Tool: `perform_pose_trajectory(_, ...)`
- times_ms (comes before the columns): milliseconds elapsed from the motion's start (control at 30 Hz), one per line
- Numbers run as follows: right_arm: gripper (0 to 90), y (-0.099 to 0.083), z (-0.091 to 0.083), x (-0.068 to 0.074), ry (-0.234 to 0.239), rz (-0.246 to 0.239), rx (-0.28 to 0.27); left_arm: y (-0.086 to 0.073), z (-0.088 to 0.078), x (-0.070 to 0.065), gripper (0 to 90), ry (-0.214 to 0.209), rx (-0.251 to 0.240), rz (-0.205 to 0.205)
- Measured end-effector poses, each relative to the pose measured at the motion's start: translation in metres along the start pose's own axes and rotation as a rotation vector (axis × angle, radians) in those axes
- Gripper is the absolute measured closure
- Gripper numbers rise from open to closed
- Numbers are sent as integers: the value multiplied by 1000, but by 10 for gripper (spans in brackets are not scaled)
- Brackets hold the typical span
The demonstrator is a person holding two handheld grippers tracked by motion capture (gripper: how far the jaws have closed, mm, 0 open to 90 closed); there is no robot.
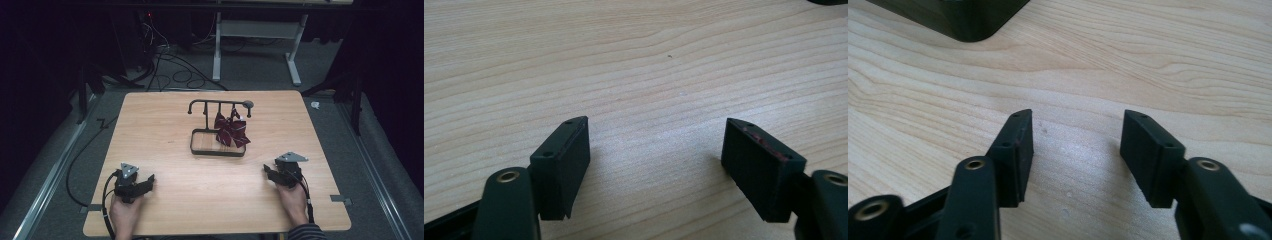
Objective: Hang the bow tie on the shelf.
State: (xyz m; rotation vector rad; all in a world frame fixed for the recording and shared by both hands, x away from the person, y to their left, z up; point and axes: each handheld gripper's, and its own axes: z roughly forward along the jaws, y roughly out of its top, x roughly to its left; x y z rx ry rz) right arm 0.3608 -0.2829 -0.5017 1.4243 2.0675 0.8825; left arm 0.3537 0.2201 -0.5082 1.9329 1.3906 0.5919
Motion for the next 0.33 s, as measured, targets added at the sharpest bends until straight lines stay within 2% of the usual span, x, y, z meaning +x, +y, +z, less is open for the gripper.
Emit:
perform_pose_trajectory(67, 438, 0, 0, -1, 6, 7, 3, 0, 0, 0, 280, -1, -1, -1)
perform_pose_trajectory(333, 423, 0, 1, -1, 7, 7, 5, 0, 0, 0, 278, -2, -3, -3)
